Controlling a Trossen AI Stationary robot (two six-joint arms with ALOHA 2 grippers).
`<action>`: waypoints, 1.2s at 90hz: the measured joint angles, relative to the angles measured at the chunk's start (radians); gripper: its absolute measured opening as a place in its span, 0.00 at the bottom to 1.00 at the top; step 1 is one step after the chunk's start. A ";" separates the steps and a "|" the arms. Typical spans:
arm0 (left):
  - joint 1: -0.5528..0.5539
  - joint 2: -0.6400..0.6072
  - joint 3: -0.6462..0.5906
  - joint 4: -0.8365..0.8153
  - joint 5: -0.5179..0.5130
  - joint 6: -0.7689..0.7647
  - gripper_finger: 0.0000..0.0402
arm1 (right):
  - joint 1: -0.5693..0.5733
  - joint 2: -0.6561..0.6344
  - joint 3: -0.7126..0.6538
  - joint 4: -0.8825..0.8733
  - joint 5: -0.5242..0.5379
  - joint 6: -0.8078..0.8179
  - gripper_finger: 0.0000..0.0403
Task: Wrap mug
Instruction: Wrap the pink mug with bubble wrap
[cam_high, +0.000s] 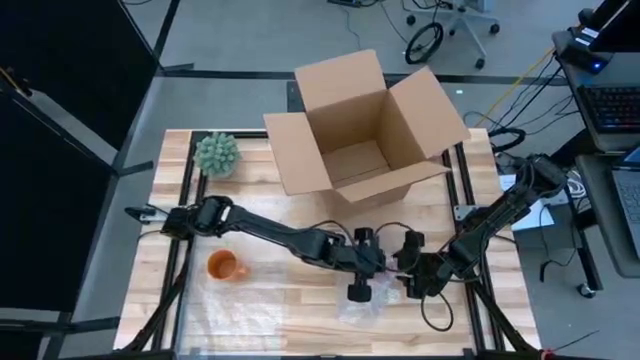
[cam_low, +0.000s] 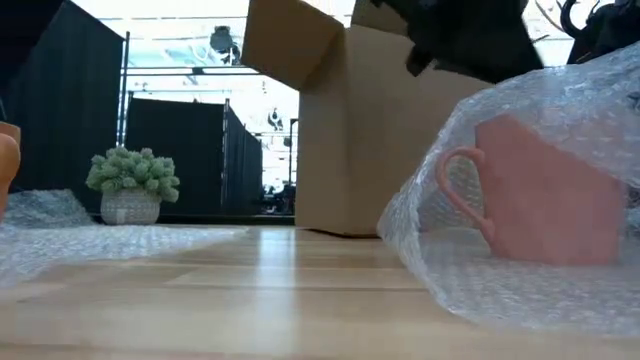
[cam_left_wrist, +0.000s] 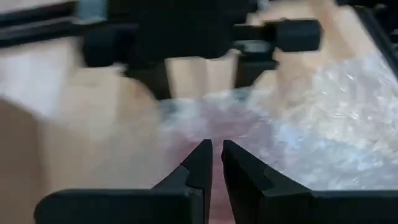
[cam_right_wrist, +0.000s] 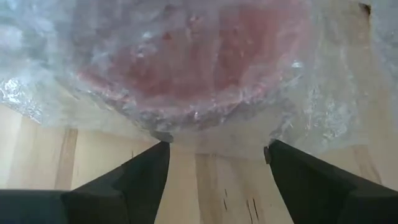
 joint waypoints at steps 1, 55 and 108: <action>-0.002 -0.007 0.000 -0.020 -0.007 -0.010 0.06 | 0.000 0.000 0.000 0.000 0.000 0.000 0.64; -0.025 -0.018 -0.406 0.189 0.123 -0.286 0.07 | 0.013 0.000 0.000 0.001 0.000 0.008 0.64; -0.034 -0.029 -0.206 0.190 0.117 -0.200 0.07 | 0.013 0.000 0.000 0.003 0.001 0.004 0.64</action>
